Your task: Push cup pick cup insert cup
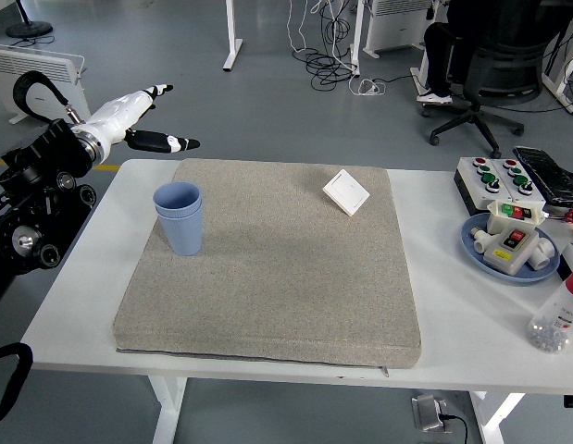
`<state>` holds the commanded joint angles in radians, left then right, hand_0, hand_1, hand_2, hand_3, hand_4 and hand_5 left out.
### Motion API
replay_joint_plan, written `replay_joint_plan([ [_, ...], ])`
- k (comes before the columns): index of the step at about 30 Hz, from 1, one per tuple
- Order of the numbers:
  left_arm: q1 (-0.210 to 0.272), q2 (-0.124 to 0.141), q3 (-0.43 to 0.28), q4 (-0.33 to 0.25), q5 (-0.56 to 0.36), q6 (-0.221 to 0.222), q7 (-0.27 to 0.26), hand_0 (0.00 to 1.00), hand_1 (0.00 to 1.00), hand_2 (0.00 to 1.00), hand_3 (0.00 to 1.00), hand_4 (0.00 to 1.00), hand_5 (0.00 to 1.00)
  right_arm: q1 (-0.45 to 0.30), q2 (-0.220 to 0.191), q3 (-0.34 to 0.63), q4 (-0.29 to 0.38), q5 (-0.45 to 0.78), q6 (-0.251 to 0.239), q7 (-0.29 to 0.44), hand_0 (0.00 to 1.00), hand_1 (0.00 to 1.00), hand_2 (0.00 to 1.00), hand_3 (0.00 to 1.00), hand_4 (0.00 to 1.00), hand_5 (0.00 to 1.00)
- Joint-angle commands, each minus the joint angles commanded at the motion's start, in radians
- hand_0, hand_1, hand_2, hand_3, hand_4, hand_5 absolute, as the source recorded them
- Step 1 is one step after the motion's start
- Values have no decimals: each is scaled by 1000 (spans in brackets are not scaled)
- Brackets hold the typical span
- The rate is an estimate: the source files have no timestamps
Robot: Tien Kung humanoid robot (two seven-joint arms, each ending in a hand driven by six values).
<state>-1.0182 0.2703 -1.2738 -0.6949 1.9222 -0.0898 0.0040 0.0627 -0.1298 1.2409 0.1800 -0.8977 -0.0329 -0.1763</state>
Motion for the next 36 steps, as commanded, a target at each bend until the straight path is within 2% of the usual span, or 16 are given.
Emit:
replay_joint_plan([
  [1, 8, 0, -5, -12, -39, 21, 1, 680, 740, 838, 883, 716, 801, 0, 0, 1, 0, 0, 0, 0, 755, 630, 652, 560, 82, 465],
  [4, 83, -1, -47, -108, -163, 100, 26, 680, 740, 838, 883, 716, 801, -1, 1, 7, 0, -2, 0, 1, 755, 630, 652, 560, 82, 465],
  [5, 95, -1, -54, -125, -208, 107, 32, 685, 742, 812, 818, 693, 931, -1, 1, 8, 0, -2, 0, 1, 755, 629, 652, 560, 81, 463],
  [10, 236, -11, -135, -292, -414, 95, 49, 685, 742, 812, 818, 693, 931, 4, 3, 17, 0, 2, -1, 5, 755, 629, 652, 560, 81, 463],
  [11, 253, -12, -143, -316, -453, 94, 48, 720, 769, 837, 808, 679, 998, 5, 3, 18, 0, 2, -1, 5, 756, 628, 651, 560, 81, 463],
  [12, 285, -15, -165, -352, -498, 91, 43, 720, 769, 837, 808, 679, 998, 7, 4, 21, 0, 1, -1, 6, 756, 628, 651, 560, 81, 463],
  [14, 317, -19, -188, -390, -583, 83, 44, 720, 769, 837, 808, 679, 998, 9, 4, 24, 0, 1, 0, 7, 756, 628, 651, 560, 81, 463],
  [18, 447, -42, -276, -513, -752, 60, 45, 734, 777, 851, 812, 681, 998, 13, 6, 35, 0, 1, 1, 10, 755, 628, 652, 560, 81, 465],
  [21, 523, -59, -305, -566, -875, 57, 35, 734, 777, 851, 812, 681, 998, 13, 7, 42, 0, -1, 1, 11, 755, 628, 652, 560, 81, 465],
  [24, 604, -99, -334, -609, -1005, 56, 24, 736, 781, 853, 812, 682, 998, 14, 8, 48, 0, -7, 2, 11, 755, 628, 650, 560, 80, 463],
  [25, 616, -106, -339, -615, -1044, 55, 23, 736, 781, 853, 812, 682, 998, 14, 8, 49, 0, -8, 2, 11, 755, 628, 650, 560, 80, 463],
  [27, 674, -154, -375, -640, -1135, 51, 18, 736, 781, 853, 812, 682, 998, 15, 9, 53, 0, -12, 2, 11, 755, 628, 650, 560, 80, 463],
  [31, 759, -245, -437, -667, -1284, 43, 4, 747, 787, 857, 812, 678, 998, 17, 9, 57, 0, -13, 3, 12, 755, 628, 650, 560, 80, 463],
  [32, 773, -261, -443, -670, -1302, 42, 1, 747, 787, 857, 812, 678, 998, 18, 9, 57, 0, -14, 3, 13, 755, 628, 650, 560, 80, 463],
  [33, 791, -270, -443, -670, -1309, 40, -11, 747, 787, 857, 812, 678, 998, 19, 9, 58, 0, -13, 3, 13, 755, 628, 650, 560, 80, 463],
  [36, 831, -270, -434, -665, -1319, 39, -40, 764, 796, 868, 817, 674, 998, 21, 8, 60, 0, -14, 4, 14, 755, 628, 650, 560, 79, 462],
])
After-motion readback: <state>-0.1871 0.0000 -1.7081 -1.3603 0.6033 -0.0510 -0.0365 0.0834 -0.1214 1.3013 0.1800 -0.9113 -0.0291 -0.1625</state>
